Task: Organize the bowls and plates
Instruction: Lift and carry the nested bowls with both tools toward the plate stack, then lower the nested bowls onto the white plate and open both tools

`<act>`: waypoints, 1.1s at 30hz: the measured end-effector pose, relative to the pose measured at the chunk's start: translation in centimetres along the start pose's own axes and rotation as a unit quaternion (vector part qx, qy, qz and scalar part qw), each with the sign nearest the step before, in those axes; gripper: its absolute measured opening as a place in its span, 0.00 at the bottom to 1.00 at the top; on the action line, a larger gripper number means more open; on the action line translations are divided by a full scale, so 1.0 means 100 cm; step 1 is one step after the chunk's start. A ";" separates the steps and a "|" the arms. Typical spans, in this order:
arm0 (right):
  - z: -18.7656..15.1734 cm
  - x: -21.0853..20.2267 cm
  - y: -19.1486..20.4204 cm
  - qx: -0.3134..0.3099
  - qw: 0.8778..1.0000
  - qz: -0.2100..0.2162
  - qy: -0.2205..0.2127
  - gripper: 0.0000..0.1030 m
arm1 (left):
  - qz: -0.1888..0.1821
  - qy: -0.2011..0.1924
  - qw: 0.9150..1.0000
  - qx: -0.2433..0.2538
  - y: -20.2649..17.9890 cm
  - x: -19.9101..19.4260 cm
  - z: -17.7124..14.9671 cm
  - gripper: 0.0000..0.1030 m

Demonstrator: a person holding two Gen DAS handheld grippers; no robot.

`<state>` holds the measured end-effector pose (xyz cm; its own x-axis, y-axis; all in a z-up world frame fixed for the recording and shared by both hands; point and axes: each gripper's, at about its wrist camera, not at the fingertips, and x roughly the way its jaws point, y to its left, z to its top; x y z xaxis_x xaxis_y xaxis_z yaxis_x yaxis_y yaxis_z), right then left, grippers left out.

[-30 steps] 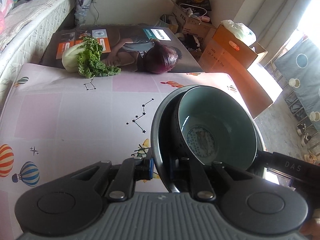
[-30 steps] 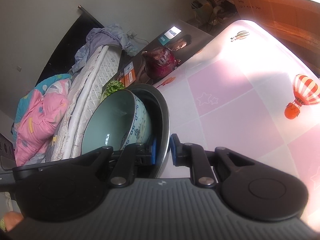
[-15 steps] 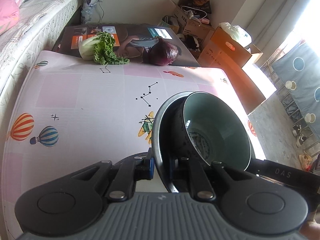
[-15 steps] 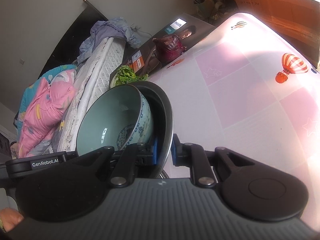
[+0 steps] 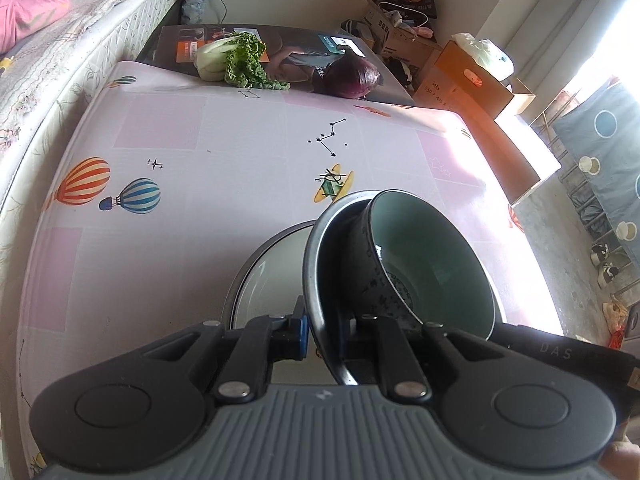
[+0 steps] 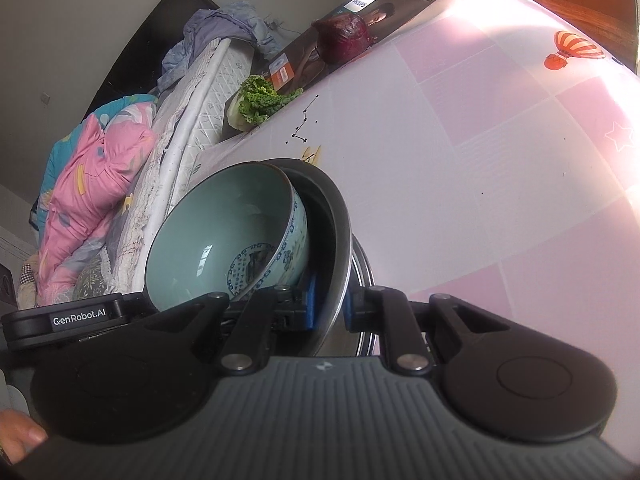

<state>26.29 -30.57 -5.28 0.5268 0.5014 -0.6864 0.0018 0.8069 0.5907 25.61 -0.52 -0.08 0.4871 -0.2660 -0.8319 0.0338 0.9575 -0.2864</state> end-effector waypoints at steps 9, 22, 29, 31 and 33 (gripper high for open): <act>-0.019 0.010 0.007 -0.015 1.000 -0.006 0.020 0.13 | 0.003 0.009 1.000 -0.011 0.016 0.002 -0.018 0.12; -0.019 0.016 0.019 -0.054 0.998 -0.033 0.014 0.13 | -0.002 0.021 1.000 -0.016 0.028 0.014 -0.028 0.13; -0.018 0.017 0.017 -0.058 0.998 -0.035 0.013 0.14 | -0.006 0.011 1.000 -0.014 0.034 0.005 -0.029 0.17; -0.018 0.015 0.017 -0.061 0.997 -0.036 0.011 0.15 | -0.008 0.006 1.000 -0.013 0.033 0.000 -0.029 0.18; -0.018 0.012 0.019 -0.065 0.997 -0.041 0.006 0.16 | -0.010 -0.002 1.000 -0.008 0.033 -0.006 -0.030 0.20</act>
<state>25.35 -27.88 -5.79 0.5199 0.4355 -0.7349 -0.0666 0.8783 0.4734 22.81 2.46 -1.94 0.4901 -0.2841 -0.8240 0.0290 0.9502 -0.3103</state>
